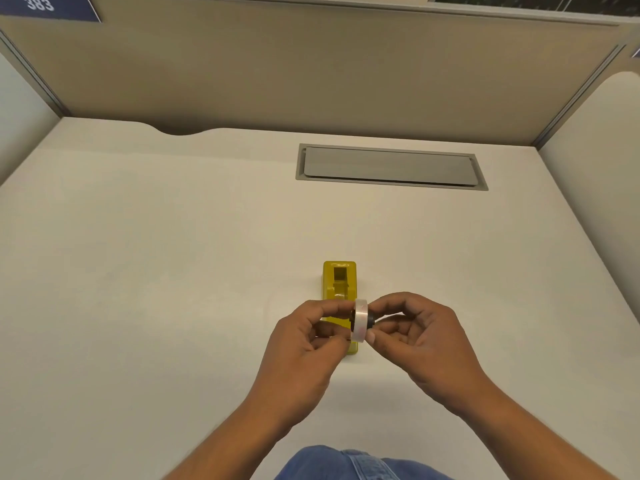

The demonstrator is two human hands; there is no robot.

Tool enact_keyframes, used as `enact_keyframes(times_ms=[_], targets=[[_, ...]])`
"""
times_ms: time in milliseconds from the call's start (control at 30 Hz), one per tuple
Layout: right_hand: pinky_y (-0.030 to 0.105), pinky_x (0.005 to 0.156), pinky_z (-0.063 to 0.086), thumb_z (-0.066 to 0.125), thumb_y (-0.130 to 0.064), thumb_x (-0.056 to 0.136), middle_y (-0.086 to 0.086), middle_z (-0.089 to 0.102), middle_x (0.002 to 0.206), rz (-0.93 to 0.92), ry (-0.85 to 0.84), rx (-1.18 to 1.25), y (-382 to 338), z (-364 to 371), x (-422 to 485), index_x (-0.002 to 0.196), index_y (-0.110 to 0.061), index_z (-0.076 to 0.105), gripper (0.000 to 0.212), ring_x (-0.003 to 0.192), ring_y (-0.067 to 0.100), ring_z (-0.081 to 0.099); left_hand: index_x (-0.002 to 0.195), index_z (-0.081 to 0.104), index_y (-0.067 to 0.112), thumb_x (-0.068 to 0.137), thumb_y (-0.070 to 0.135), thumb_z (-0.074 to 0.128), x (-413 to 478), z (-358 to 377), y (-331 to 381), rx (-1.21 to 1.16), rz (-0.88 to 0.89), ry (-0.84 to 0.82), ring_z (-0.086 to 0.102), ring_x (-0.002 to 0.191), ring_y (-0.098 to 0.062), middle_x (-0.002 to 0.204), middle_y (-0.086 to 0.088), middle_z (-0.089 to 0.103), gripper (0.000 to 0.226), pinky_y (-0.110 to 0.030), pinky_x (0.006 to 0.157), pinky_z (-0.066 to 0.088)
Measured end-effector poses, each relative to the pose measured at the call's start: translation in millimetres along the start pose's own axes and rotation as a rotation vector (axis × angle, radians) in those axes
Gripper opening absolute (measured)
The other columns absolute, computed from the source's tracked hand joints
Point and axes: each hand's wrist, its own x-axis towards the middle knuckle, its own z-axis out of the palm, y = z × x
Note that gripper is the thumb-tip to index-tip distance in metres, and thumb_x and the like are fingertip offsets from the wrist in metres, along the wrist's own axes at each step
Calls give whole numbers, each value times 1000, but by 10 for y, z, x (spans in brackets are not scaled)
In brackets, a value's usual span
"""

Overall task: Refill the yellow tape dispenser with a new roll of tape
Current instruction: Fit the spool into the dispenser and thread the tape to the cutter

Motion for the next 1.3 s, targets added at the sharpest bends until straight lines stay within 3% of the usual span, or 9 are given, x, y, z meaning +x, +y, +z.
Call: enact_keyframes(times_ms=[300, 433, 567, 667, 800, 900, 1000, 1167, 1300], targets=[[22, 62, 55, 77, 6, 72, 0, 73, 79, -7, -26, 7, 128, -32, 270, 87, -17, 72, 29, 67, 14, 67, 106, 69, 29, 87, 4, 62, 218, -35, -79, -27, -20, 9, 70, 82, -13, 89, 3, 75, 32, -13, 64, 50], [22, 63, 55, 78, 5, 71, -1, 72, 77, 5, -56, -3, 222, -56, 410, 87, -19, 71, 29, 68, 14, 67, 104, 70, 29, 86, 9, 67, 377, -54, -127, 15, -20, 20, 69, 85, -10, 95, 9, 74, 27, -16, 68, 54], [19, 60, 52, 76, 5, 71, -2, 73, 77, 31, -66, -43, 320, -69, 594, 87, -16, 69, 28, 66, 13, 68, 103, 70, 26, 83, 5, 68, 568, -77, -185, 29, -33, 24, 69, 78, -11, 94, 5, 73, 28, -22, 71, 56], [18, 59, 51, 74, 8, 70, -2, 72, 77, 27, -72, -80, 382, -86, 732, 86, -14, 69, 27, 66, 12, 67, 109, 65, 28, 80, 3, 69, 724, -104, -236, 64, -29, 6, 69, 77, -10, 98, 4, 70, 38, -21, 69, 56], [20, 59, 51, 75, 4, 68, -4, 71, 73, 47, -73, -148, 459, -130, 901, 85, -15, 68, 27, 63, 11, 67, 126, 50, 35, 74, 9, 75, 931, -175, -364, 285, 48, 5, 61, 89, 0, 107, 15, 61, 62, -13, 70, 52], [25, 60, 55, 76, -1, 65, 0, 70, 75, 15, -78, -204, 509, -154, 1008, 83, -16, 66, 26, 66, 15, 68, 125, 51, 36, 70, 18, 81, 1052, -224, -454, 361, 55, 21, 57, 89, 2, 109, 18, 60, 65, -11, 65, 47], [27, 59, 56, 78, -11, 62, -7, 68, 77, -20, -96, -314, 549, -149, 1097, 84, -24, 66, 28, 65, 14, 63, 125, 51, 39, 62, 29, 87, 1147, -248, -506, 476, 98, -17, 54, 83, 0, 107, 20, 57, 73, -15, 67, 44], [13, 55, 44, 77, -22, 60, -19, 68, 82, -48, -146, -437, 651, -143, 1219, 87, -32, 70, 29, 69, 7, 59, 123, 51, 45, 57, 43, 87, 1271, -220, -533, 643, 159, -74, 45, 81, 13, 104, 19, 51, 76, -19, 66, 41], [9, 58, 41, 77, -25, 60, -21, 69, 82, -61, -160, -479, 715, -137, 1276, 87, -34, 72, 29, 74, 7, 58, 115, 60, 42, 57, 47, 85, 1355, -197, -566, 657, 160, -70, 49, 83, 7, 100, 18, 51, 63, -20, 66, 42]])
